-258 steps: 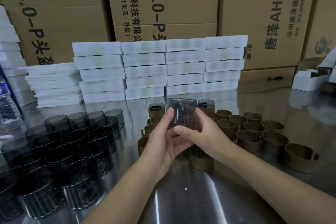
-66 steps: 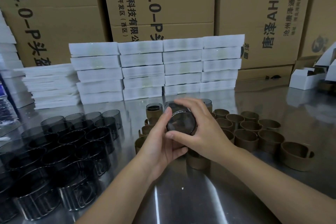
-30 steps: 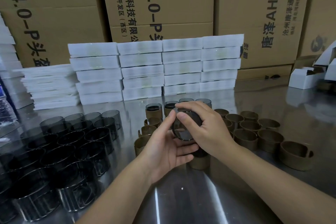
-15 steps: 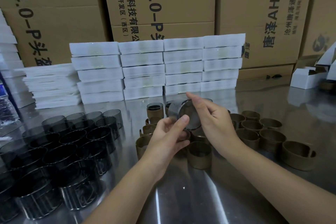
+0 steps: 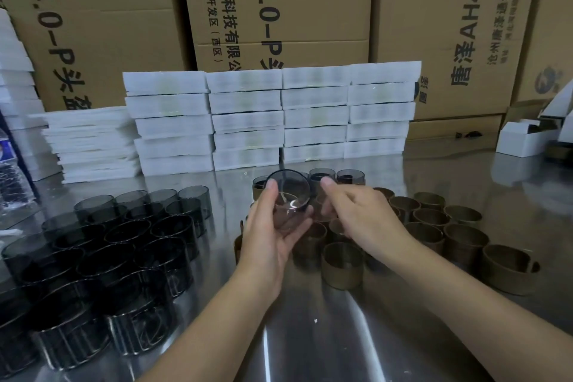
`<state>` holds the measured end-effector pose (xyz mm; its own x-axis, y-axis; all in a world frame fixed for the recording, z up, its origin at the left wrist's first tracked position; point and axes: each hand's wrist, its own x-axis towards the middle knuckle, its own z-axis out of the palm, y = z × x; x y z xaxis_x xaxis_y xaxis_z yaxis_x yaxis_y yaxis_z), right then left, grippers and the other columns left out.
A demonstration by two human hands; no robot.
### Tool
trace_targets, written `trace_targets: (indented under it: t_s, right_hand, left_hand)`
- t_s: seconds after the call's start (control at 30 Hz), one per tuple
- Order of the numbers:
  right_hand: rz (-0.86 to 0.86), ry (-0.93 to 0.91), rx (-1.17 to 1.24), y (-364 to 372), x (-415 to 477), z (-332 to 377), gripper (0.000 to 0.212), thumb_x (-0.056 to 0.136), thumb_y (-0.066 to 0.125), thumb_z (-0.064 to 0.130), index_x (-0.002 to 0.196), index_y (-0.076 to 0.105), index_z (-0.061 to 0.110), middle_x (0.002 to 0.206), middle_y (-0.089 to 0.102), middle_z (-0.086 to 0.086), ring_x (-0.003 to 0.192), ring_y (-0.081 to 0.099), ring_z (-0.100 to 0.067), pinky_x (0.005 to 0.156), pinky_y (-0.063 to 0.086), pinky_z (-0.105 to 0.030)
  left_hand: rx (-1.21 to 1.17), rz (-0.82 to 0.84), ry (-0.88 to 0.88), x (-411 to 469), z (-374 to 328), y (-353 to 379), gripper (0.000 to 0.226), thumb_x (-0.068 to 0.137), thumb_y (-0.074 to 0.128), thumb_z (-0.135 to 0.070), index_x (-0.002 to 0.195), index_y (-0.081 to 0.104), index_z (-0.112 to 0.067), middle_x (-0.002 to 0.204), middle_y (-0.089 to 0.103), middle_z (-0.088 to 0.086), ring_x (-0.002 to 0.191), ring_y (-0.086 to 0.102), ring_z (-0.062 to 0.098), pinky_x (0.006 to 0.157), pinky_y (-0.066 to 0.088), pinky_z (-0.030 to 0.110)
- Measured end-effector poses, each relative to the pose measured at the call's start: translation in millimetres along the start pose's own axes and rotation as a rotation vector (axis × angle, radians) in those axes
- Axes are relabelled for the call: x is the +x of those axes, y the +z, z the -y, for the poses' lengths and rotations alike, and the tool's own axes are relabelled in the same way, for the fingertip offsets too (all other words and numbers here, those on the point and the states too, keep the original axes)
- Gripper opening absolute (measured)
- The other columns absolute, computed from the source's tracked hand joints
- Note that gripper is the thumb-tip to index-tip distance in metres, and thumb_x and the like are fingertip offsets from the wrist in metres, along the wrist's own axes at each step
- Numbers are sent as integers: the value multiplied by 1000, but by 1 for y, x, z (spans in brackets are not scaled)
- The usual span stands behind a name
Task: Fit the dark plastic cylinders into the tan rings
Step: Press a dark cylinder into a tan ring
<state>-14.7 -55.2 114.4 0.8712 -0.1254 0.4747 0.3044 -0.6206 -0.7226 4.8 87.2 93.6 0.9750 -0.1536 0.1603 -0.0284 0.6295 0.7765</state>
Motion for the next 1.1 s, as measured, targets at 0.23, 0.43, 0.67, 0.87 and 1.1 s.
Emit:
trace_targets:
  t_s: [0.23,0.43,0.67,0.87,1.1]
  right_hand:
    - [203,-60,-710,7,-8,8,67,74,51,76,46,49,16,46,44,6,49,44,-10,46,30,-26]
    - [328,-63,-697,12,-11,9,36,74,68,52,67,70,16,54,51,8,66,55,-17,51,35,-25]
    - [122,-104,-512,2,-8,10,37,82,64,47,58,65,19,53,60,3,55,56,-7,49,37,-22]
    - [-153,-202,-237,6,-10,8,27,88,61,43,69,62,24,59,63,7,61,59,-7,57,43,-22]
    - [-235,-304,-121,5,-8,4,17,92,60,25,78,55,18,74,53,11,76,50,-6,66,34,-9]
  left_hand:
    - [-35,-209,105,6,-3,-4,34,83,65,-47,100,57,-18,103,69,20,76,74,21,62,58,25]
    - [-21,-245,112,7,-2,-4,28,89,63,-43,101,57,-18,101,70,19,76,74,21,60,58,24]
    - [-25,-259,135,5,-5,-2,25,91,61,-41,106,55,-21,115,66,26,73,73,21,64,61,27]
    - [-16,-231,168,6,-4,-6,28,92,62,-38,115,59,-22,108,70,20,80,74,25,67,61,27]
    - [45,-196,153,7,-1,-7,46,92,62,-35,133,53,-14,124,63,16,80,74,23,73,60,31]
